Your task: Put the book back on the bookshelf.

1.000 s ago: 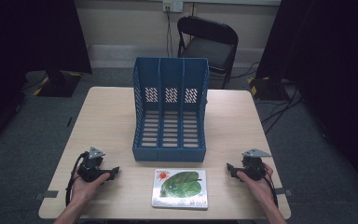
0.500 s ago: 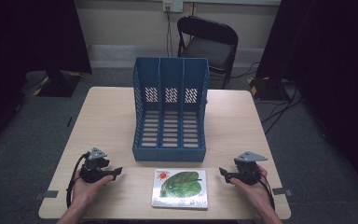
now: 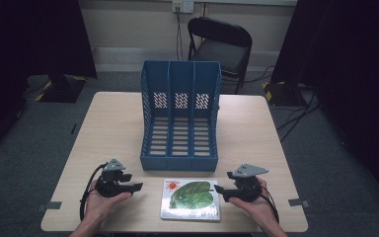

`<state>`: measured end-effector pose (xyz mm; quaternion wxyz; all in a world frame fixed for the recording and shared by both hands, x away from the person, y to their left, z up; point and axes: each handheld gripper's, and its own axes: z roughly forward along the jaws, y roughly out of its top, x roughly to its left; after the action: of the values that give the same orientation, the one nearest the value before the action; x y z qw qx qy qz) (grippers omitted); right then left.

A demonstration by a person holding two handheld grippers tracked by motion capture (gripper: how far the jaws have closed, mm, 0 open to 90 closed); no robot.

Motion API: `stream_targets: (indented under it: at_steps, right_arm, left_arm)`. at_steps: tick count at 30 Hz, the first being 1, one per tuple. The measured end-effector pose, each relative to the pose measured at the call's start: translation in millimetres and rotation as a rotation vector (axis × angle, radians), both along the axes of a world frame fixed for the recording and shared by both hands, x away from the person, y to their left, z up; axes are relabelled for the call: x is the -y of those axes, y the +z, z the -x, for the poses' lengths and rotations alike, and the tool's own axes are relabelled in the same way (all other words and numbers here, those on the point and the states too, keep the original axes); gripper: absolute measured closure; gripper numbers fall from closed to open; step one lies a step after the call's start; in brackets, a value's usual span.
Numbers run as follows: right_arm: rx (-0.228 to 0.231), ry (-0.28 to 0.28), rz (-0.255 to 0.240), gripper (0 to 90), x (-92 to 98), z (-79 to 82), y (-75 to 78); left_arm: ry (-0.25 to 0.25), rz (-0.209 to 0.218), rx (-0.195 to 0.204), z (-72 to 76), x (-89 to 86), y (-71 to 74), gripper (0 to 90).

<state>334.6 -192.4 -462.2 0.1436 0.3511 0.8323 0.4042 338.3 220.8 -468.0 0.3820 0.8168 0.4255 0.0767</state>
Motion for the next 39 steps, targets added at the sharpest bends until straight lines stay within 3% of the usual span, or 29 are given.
stream_targets:
  at_steps: [2,10,14,16,18,19,21,26,29,30,34,39]
  right_arm:
    - [-0.007,0.046,-0.001,28.9,-12.5,4.3,-0.4]
    - [-0.030,0.094,0.024,26.5,-27.3,9.4,-4.3]
    - [-0.039,0.085,0.049,25.5,-29.0,8.0,-10.2]
    - [-0.050,0.086,0.053,25.0,-28.5,7.4,-14.8]
    - [-0.052,0.085,0.064,24.6,-28.2,7.9,-17.9]
    - [-0.056,0.093,0.070,24.4,-28.1,8.4,-19.7]
    - [-0.066,0.097,0.079,23.3,-27.1,9.1,-23.4]
    - [-0.073,0.083,0.067,22.0,-26.4,9.0,-25.5]
    - [-0.082,0.073,0.061,21.7,-25.4,9.3,-26.0]
    - [-0.091,0.066,0.054,21.5,-25.0,9.0,-26.4]
    - [-0.114,0.063,0.034,19.8,-22.6,6.1,-28.5]
    - [-0.129,0.069,0.025,19.7,-20.5,5.5,-28.9]
  left_arm:
    - [-0.023,0.002,0.006,0.9,6.0,1.4,39.1]
    - [-0.068,0.032,-0.001,0.6,20.1,0.4,28.3]
    - [-0.107,0.023,-0.013,-5.6,36.3,-3.2,29.6]
    - [-0.134,0.030,-0.038,-10.8,45.9,-5.9,31.2]
    - [-0.144,0.028,-0.032,-14.5,53.8,-4.4,30.5]
    - [-0.143,0.035,-0.006,-15.7,56.9,-3.1,30.5]
    - [-0.168,0.030,-0.022,-17.6,64.3,-6.3,30.4]
    - [-0.190,0.058,-0.039,-17.5,73.4,-19.0,29.2]
    - [-0.199,0.053,-0.031,-18.9,75.8,-18.8,27.8]
    - [-0.203,0.068,-0.039,-20.8,78.1,-20.7,27.4]
    - [-0.218,0.055,-0.052,-21.4,81.0,-25.4,27.1]
    - [-0.210,0.087,-0.073,-22.5,81.1,-25.8,25.6]
